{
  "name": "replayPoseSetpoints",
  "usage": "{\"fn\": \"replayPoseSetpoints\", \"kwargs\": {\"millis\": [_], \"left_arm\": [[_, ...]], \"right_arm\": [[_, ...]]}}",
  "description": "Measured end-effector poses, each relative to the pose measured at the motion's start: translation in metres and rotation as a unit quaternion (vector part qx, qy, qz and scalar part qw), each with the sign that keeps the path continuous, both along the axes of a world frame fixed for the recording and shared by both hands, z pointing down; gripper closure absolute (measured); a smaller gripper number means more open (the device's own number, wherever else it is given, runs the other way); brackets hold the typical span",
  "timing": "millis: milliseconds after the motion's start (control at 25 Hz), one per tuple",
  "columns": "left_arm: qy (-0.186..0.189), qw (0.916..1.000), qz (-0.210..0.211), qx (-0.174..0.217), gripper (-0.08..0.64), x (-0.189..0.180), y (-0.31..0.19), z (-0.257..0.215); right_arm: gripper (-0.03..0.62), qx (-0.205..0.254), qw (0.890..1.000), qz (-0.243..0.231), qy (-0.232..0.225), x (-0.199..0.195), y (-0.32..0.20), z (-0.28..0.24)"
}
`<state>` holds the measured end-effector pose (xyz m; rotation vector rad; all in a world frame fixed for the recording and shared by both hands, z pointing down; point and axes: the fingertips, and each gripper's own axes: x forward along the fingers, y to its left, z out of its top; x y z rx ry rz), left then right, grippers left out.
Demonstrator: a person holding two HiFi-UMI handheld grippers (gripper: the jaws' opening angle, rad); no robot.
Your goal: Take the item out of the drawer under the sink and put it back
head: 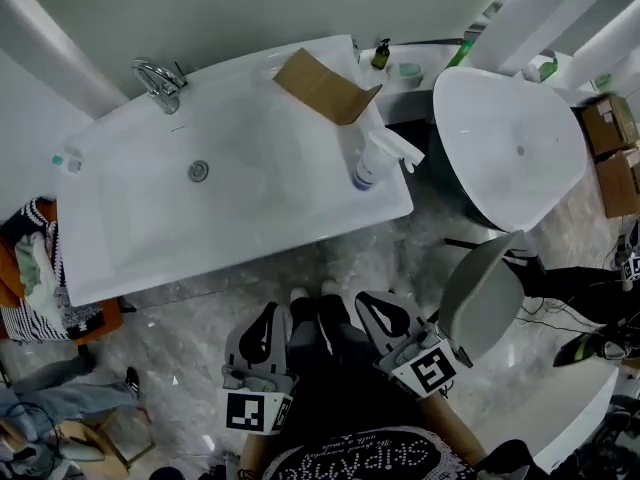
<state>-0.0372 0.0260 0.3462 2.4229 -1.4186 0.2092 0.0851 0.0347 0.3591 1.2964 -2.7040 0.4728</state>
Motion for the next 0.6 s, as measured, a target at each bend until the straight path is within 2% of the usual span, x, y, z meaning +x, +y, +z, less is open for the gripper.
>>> {"fn": "replayPoseSetpoints", "kwargs": {"millis": [200, 360, 480, 600], "left_arm": [[0.003, 0.9993, 0.025, -0.026, 0.555, 0.005, -0.010, 0.029], [-0.002, 0.9974, 0.061, -0.040, 0.556, 0.016, -0.018, 0.067], [0.015, 0.9952, 0.080, -0.056, 0.555, 0.024, -0.020, 0.097], [0.020, 0.9931, 0.090, -0.072, 0.555, 0.033, -0.018, 0.134]], "right_arm": [[0.571, -0.027, 0.998, 0.027, 0.042, 0.004, -0.008, 0.053], [0.561, -0.063, 0.997, 0.028, 0.047, 0.001, -0.016, 0.113], [0.497, -0.096, 0.993, 0.029, 0.061, -0.008, -0.024, 0.162], [0.485, -0.104, 0.992, 0.044, 0.064, -0.012, -0.044, 0.208]]}}
